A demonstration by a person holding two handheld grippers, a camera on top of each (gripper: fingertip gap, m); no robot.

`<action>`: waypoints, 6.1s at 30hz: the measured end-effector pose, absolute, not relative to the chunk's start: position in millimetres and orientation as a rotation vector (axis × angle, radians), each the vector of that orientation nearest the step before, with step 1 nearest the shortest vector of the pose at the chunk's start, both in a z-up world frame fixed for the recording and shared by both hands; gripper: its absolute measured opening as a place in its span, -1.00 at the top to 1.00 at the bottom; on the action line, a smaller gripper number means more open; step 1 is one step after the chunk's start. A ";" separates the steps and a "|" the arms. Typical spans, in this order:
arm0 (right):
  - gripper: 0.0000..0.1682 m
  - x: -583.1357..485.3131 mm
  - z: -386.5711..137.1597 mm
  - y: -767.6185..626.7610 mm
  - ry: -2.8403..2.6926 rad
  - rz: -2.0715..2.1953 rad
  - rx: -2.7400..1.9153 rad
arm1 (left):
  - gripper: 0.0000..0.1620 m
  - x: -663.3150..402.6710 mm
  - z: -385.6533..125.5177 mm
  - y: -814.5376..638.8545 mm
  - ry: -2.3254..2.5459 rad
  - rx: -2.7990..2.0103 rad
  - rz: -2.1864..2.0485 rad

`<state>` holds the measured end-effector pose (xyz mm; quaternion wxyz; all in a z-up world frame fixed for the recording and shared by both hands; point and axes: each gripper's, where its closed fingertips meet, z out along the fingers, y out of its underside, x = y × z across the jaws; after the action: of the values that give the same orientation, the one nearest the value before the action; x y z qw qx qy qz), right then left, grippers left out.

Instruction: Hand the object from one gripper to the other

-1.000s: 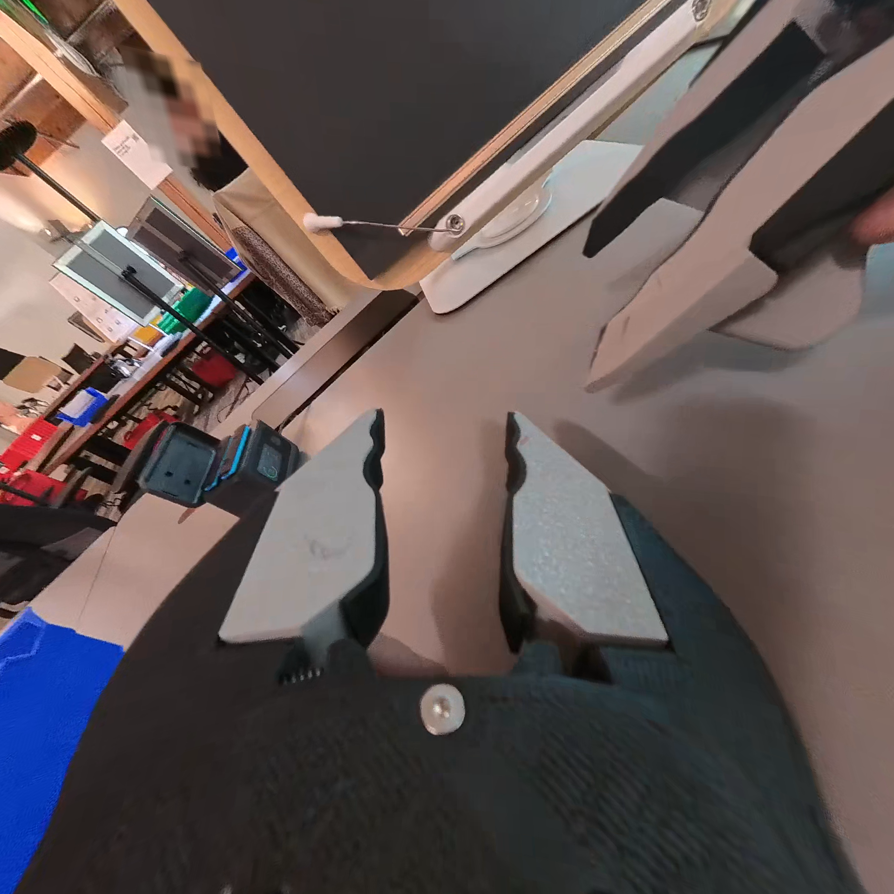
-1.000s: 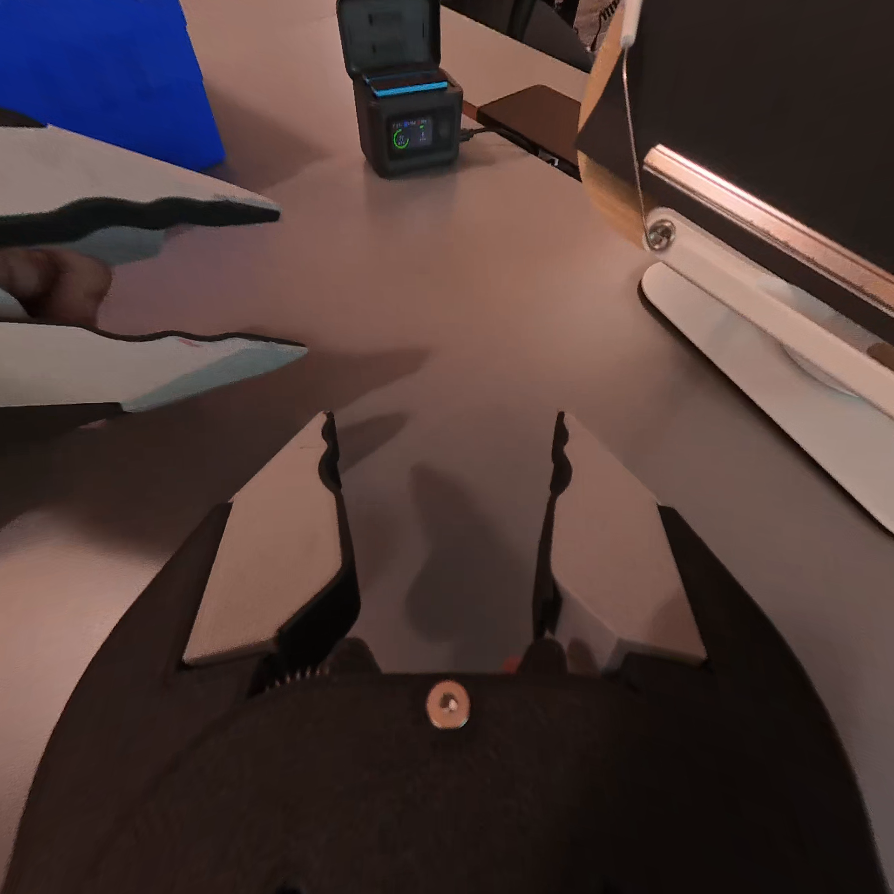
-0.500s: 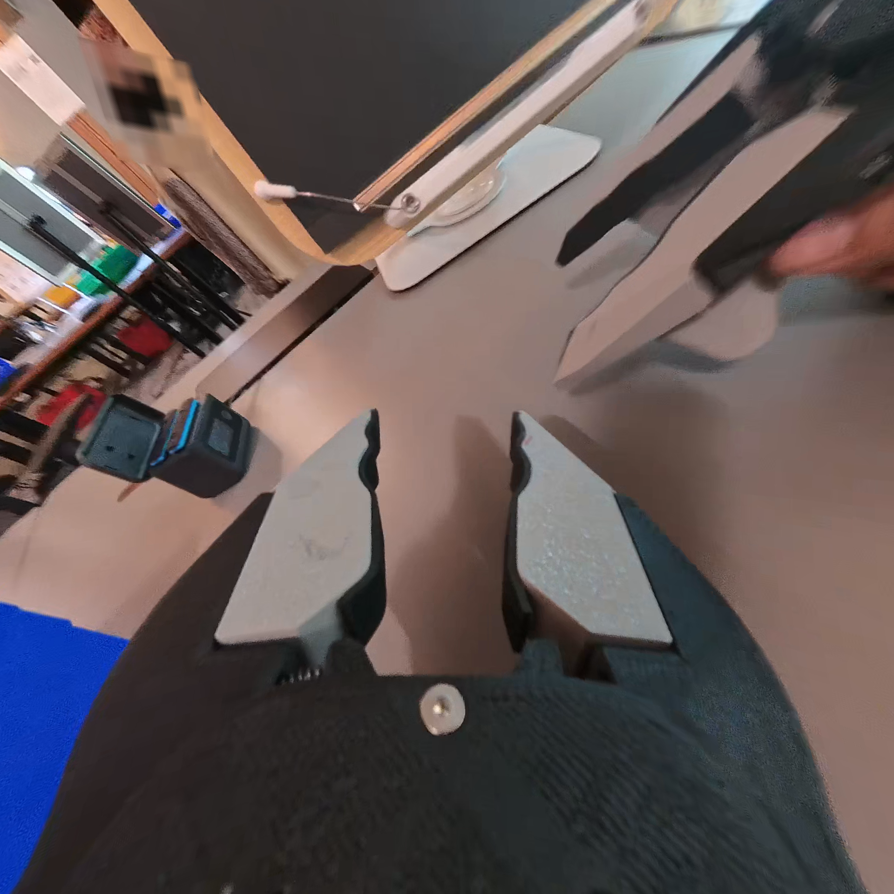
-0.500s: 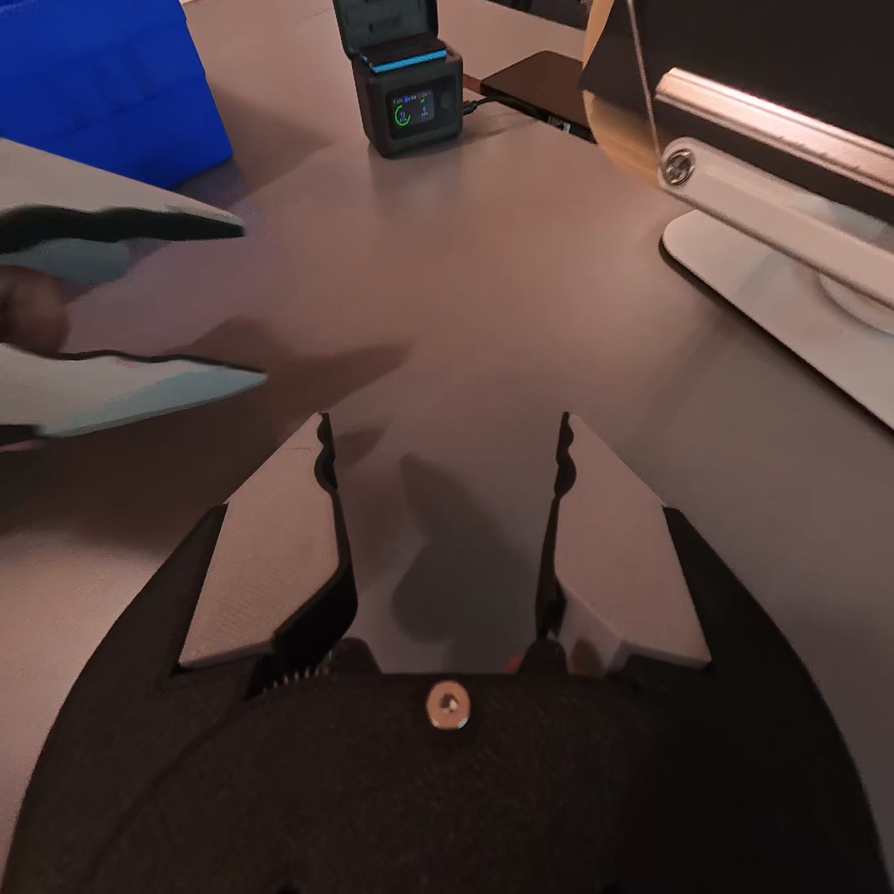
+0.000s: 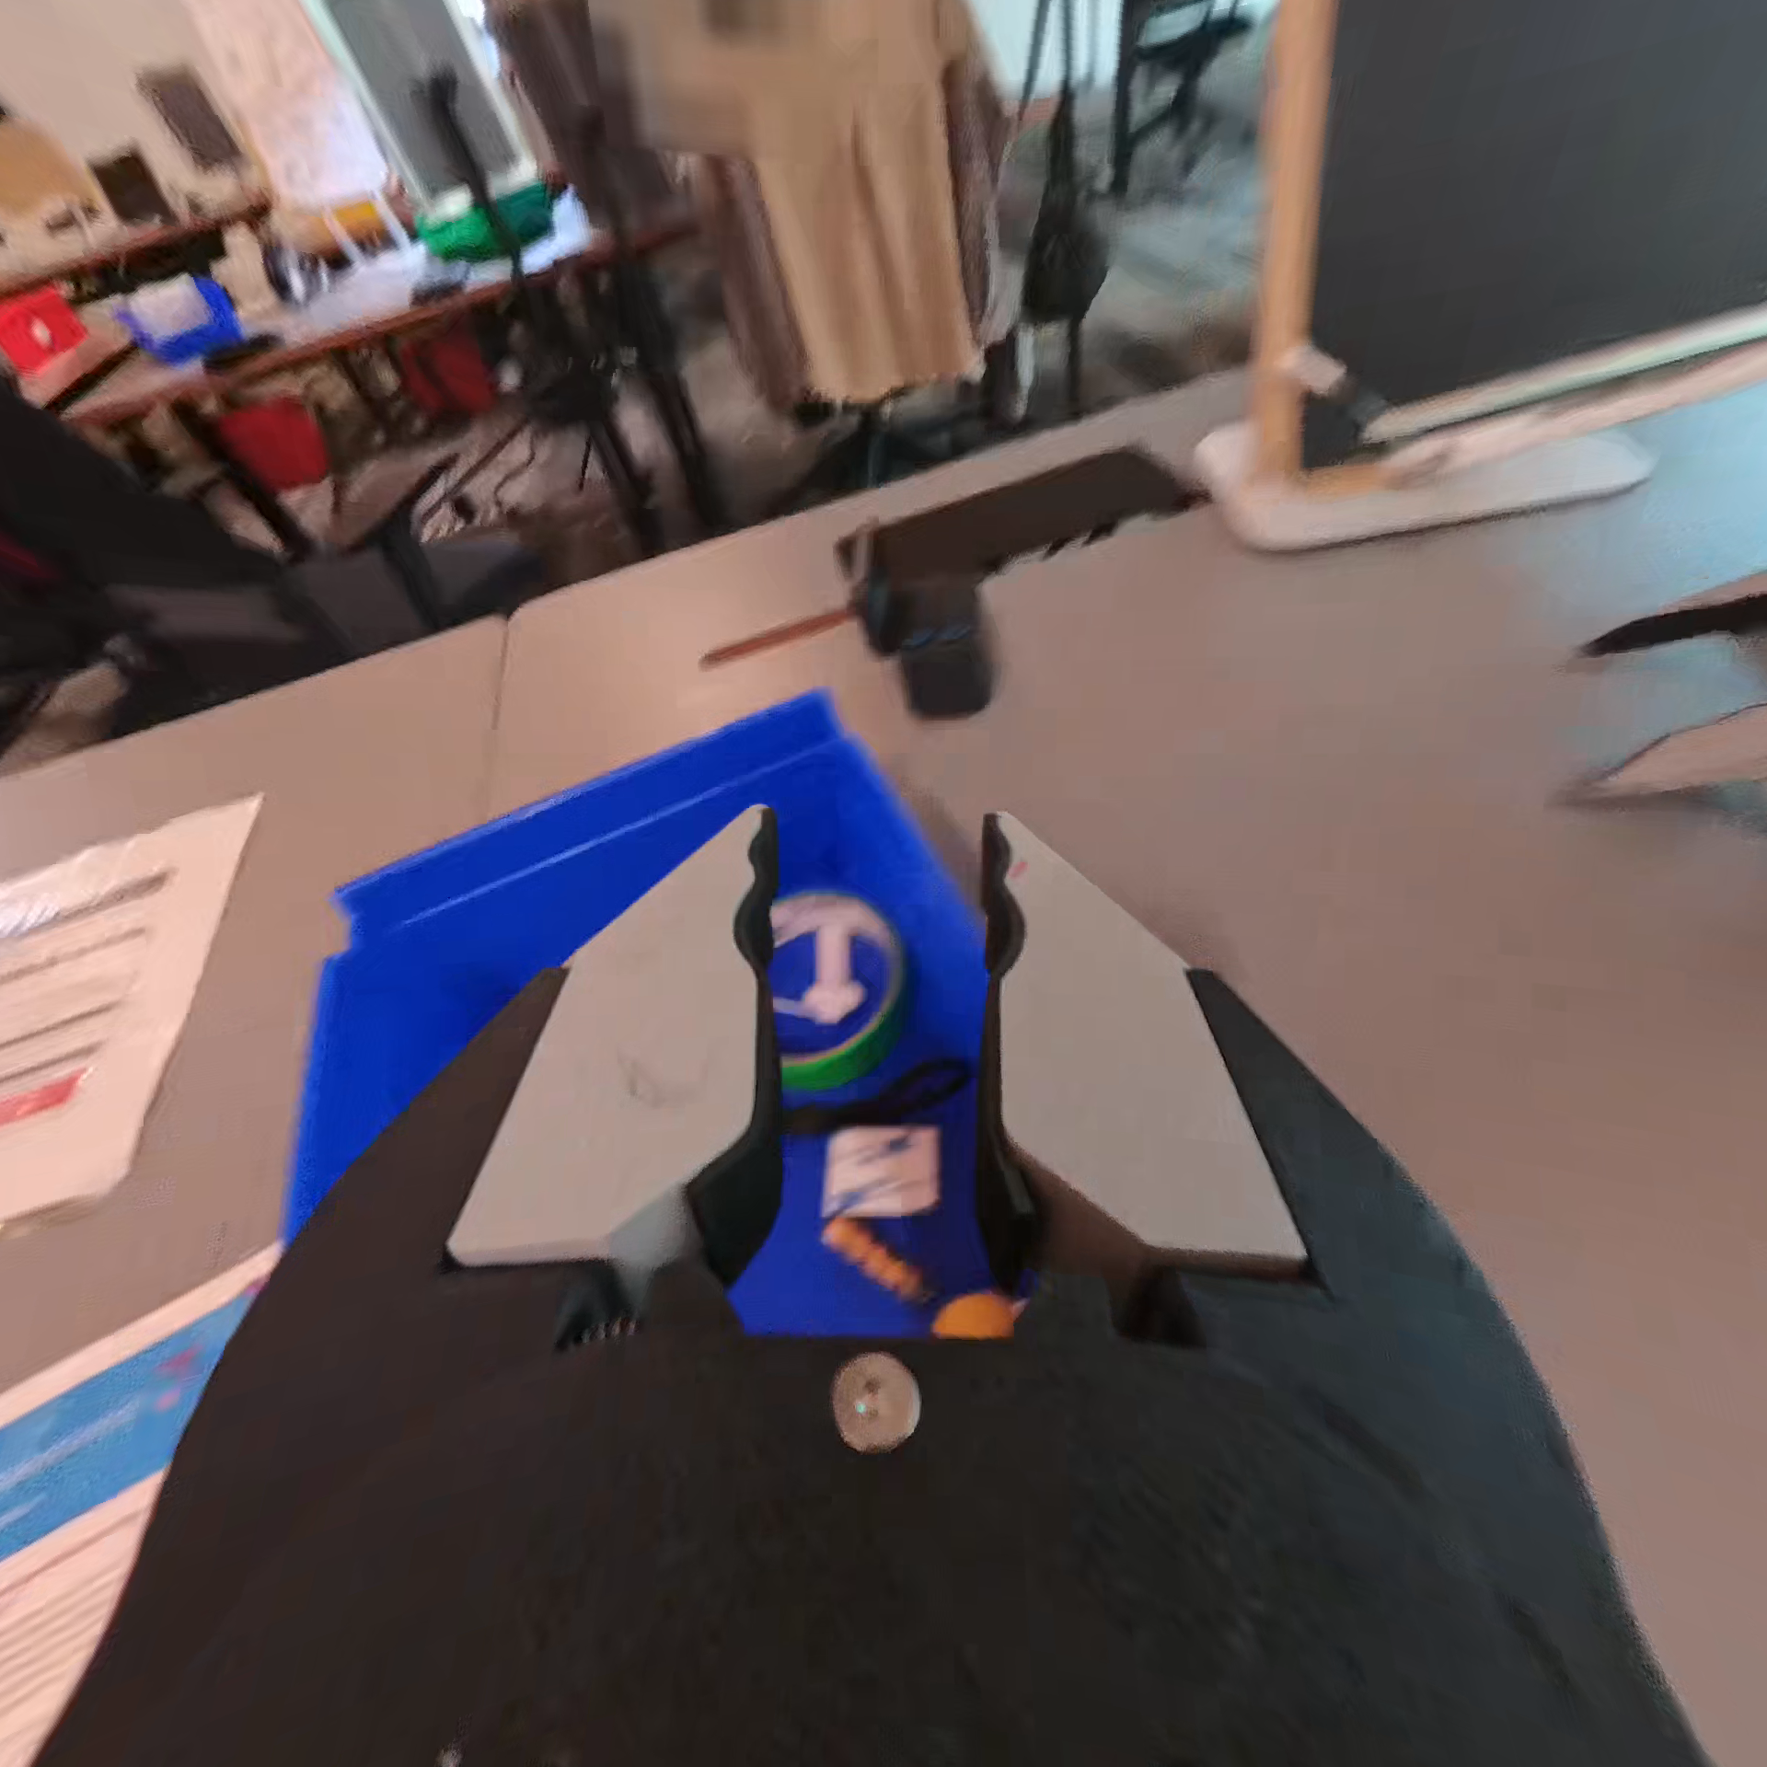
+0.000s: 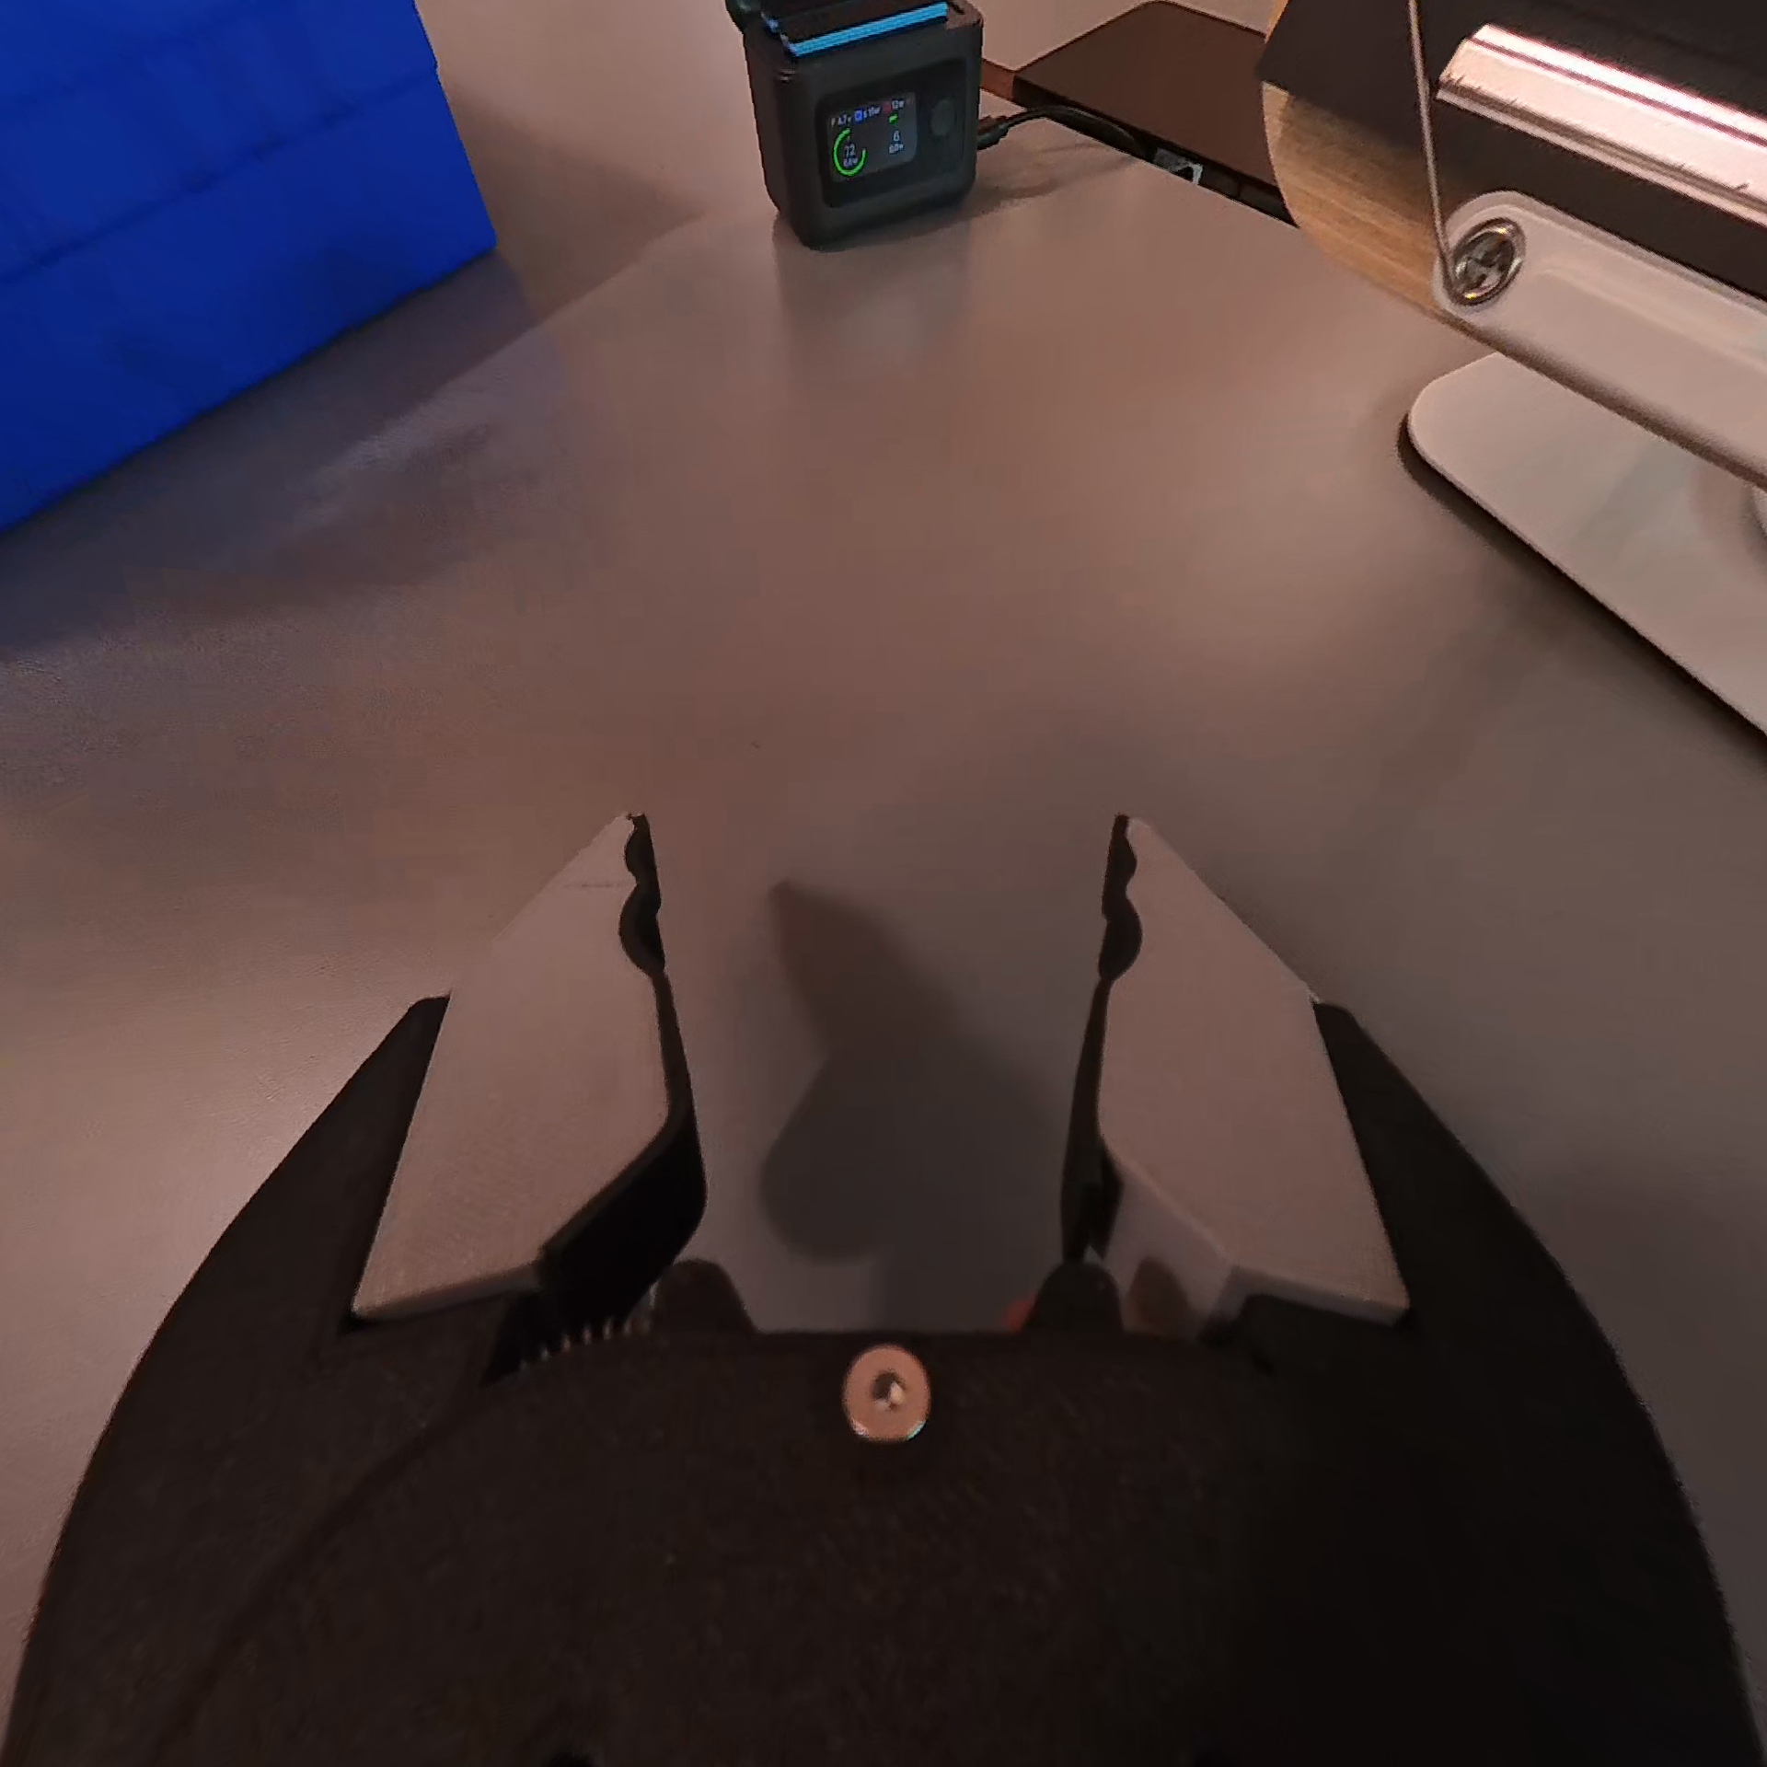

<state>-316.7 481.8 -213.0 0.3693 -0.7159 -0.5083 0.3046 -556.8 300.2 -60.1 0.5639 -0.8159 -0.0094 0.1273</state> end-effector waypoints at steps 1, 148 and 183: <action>-0.07 -317.1 -214.3 481.0 -1.311 0.784 -1.844 | 0.50 -573.6 -71.9 296.0 -0.015 -1.974 0.309; 0.93 -299.6 -103.6 456.9 -1.047 1.259 -1.355 | 0.59 -333.6 -131.0 433.7 0.428 -1.586 -0.078; 0.93 -301.1 -105.3 490.5 -0.820 1.188 -1.382 | 0.57 -331.7 -133.5 424.9 0.441 -1.546 -0.224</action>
<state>-301.1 490.5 -105.3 0.5410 -0.5817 -0.3451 0.4999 -331.7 424.9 -133.5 0.6884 -0.6908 0.1969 -0.1003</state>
